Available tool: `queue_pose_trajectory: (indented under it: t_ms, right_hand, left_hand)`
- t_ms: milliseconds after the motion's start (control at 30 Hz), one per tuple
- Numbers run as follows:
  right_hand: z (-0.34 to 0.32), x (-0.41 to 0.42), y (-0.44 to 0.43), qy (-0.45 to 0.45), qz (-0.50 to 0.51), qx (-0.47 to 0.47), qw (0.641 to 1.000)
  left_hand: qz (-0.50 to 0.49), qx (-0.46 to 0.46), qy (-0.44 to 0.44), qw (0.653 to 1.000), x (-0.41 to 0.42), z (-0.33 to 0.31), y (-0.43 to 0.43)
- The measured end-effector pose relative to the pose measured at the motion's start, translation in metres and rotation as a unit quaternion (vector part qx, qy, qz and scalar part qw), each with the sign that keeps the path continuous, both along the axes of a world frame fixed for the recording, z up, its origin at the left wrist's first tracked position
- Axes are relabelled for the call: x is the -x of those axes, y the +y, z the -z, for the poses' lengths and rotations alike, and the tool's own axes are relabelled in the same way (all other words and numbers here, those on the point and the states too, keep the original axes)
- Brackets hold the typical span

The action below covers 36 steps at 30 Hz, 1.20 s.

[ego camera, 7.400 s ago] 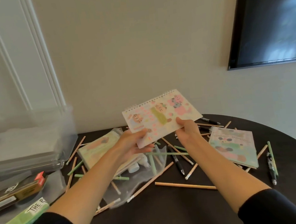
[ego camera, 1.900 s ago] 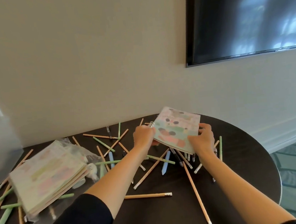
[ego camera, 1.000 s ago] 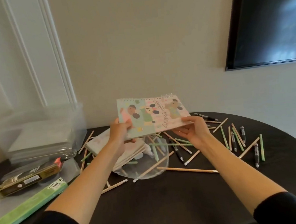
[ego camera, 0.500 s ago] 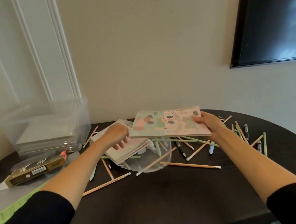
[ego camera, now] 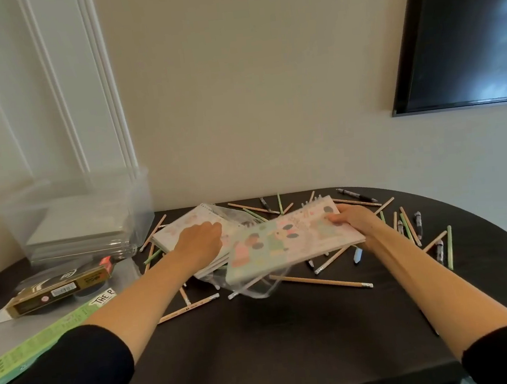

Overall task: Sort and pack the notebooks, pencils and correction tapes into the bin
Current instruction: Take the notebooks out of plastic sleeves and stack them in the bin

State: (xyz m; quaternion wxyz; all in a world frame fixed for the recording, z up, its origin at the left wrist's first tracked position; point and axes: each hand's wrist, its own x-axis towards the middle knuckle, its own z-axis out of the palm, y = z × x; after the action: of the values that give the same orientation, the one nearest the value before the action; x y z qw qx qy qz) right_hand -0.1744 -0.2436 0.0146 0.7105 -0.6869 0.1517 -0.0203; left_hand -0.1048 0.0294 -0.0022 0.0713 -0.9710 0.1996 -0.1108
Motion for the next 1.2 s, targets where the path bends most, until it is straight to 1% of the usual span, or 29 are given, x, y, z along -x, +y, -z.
queue_pose_trajectory:
  t_ms: [67, 167, 233, 300, 467, 633, 767, 900, 967, 1067, 1133, 1200]
  right_hand:
    - [0.004, -0.002, 0.013, -0.032, 0.049, -0.011, 0.998]
    - [0.013, -0.005, 0.034, -0.074, 0.124, 0.02, 0.989]
    - [0.019, -0.004, 0.041, -0.102, 0.16, 0.036, 0.981]
    - [0.026, -0.003, 0.045, -0.116, 0.183, 0.045, 0.975]
    - [0.037, 0.002, 0.054, -0.125, 0.202, 0.019, 0.971]
    - [0.039, 0.007, 0.054, -0.137, 0.197, 0.025, 0.97]
    - [0.047, 0.01, 0.068, -0.132, 0.224, -0.033, 0.965]
    - [0.062, 0.009, 0.093, -0.123, 0.258, -0.062, 0.956]
    - [0.07, 0.007, 0.109, -0.118, 0.231, -0.085, 0.962]
    - [0.077, 0.003, 0.131, -0.081, 0.136, -0.104, 0.982]
    - [0.078, 0.001, 0.138, -0.036, 0.047, -0.174, 0.983]
    - [0.071, 0.001, 0.133, 0.014, -0.003, -0.213, 0.977]
  left_hand:
    - [-0.011, 0.018, -0.005, 1.0, 0.002, 0.0, 0.001]
    - [-0.025, 0.019, 0.005, 0.999, 0.005, -0.002, 0.003]
    - [-0.042, -0.011, 0.038, 0.998, 0.009, -0.005, 0.005]
    - [-0.057, -0.02, 0.09, 0.994, 0.012, -0.005, 0.007]
    - [-0.072, -0.014, 0.145, 0.987, 0.015, -0.007, 0.007]
    - [-0.122, 0.017, 0.239, 0.963, 0.014, -0.014, 0.012]
    - [-0.093, 0.029, 0.222, 0.97, 0.015, -0.011, 0.007]
    - [-0.063, 0.033, 0.197, 0.978, 0.018, -0.012, 0.006]
    - [-0.061, 0.03, 0.202, 0.977, 0.018, -0.012, 0.006]
    - [-0.07, 0.04, 0.222, 0.972, 0.022, -0.015, 0.005]
    - [-0.072, 0.042, 0.24, 0.967, 0.022, -0.015, 0.007]
    - [-0.074, 0.047, 0.253, 0.964, 0.022, -0.016, 0.009]
